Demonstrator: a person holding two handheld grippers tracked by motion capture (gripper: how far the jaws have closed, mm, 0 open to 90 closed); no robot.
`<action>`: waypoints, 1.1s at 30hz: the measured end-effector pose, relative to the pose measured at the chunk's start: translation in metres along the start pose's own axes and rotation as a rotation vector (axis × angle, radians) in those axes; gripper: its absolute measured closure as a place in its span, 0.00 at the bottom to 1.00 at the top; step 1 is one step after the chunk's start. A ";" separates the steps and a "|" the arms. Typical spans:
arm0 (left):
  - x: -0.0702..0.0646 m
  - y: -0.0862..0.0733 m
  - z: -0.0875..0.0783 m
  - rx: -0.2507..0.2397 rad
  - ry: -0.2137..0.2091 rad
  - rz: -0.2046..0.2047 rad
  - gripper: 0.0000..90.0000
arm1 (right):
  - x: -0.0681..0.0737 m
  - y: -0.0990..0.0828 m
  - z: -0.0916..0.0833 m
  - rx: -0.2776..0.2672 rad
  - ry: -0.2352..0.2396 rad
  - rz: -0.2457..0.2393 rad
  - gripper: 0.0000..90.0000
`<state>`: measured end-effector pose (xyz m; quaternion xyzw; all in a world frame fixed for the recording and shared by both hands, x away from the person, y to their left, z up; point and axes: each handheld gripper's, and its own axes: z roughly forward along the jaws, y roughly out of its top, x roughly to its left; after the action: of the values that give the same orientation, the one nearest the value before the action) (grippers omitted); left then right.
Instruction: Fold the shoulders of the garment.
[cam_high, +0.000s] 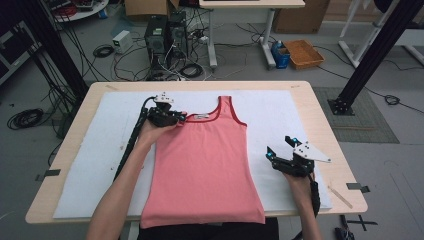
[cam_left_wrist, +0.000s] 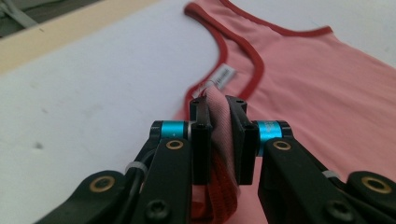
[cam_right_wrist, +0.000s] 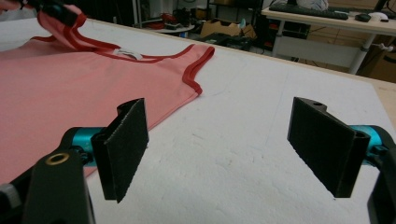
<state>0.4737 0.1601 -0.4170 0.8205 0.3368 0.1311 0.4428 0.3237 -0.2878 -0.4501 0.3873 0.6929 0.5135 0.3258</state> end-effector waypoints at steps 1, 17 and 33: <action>-0.003 -0.002 0.000 0.004 -0.001 0.004 0.89 | 0.000 0.000 0.000 -0.002 -0.001 -0.003 0.22; -0.020 -0.027 -0.003 0.105 -0.082 -0.012 0.77 | 0.001 0.000 0.000 0.001 -0.001 -0.004 0.22; -0.032 -0.018 -0.014 0.103 -0.109 0.072 0.63 | 0.001 0.000 0.000 0.001 -0.002 -0.012 0.22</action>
<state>0.4353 0.1548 -0.4213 0.8597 0.2888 0.0846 0.4127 0.3234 -0.2870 -0.4502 0.3839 0.6950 0.5109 0.3295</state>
